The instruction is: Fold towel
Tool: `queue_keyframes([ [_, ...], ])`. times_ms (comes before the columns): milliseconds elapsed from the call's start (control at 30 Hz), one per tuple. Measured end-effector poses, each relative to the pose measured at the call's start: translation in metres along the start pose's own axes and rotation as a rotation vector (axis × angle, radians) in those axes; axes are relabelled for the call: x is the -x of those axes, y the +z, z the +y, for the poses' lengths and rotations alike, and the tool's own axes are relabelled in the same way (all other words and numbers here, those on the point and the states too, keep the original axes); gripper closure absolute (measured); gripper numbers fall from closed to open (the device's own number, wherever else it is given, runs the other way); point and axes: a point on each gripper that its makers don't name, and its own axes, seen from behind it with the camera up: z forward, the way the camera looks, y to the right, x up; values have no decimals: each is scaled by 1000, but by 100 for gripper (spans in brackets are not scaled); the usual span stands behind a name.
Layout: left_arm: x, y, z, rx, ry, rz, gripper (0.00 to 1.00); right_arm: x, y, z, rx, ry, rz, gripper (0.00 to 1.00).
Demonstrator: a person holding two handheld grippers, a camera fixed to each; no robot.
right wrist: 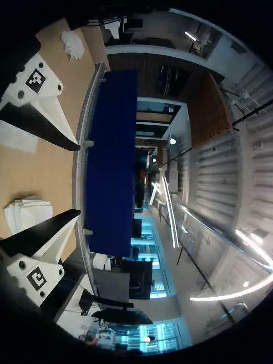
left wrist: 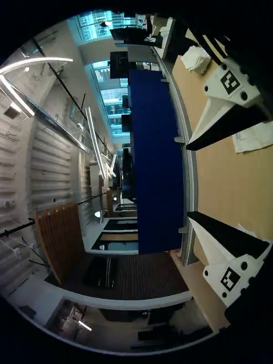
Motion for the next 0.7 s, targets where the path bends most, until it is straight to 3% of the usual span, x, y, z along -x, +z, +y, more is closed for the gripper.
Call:
queue_keyframes([
  [267, 7, 2, 20, 133, 38, -71, 1, 3, 1, -23, -85, -59, -70, 0],
  [467, 27, -5, 45, 288, 83, -161, 1, 21, -8, -54, -223, -146, -163, 0],
  [700, 54, -19, 75, 463, 115, -274, 1, 49, -18, -86, -387, -193, -297, 0],
])
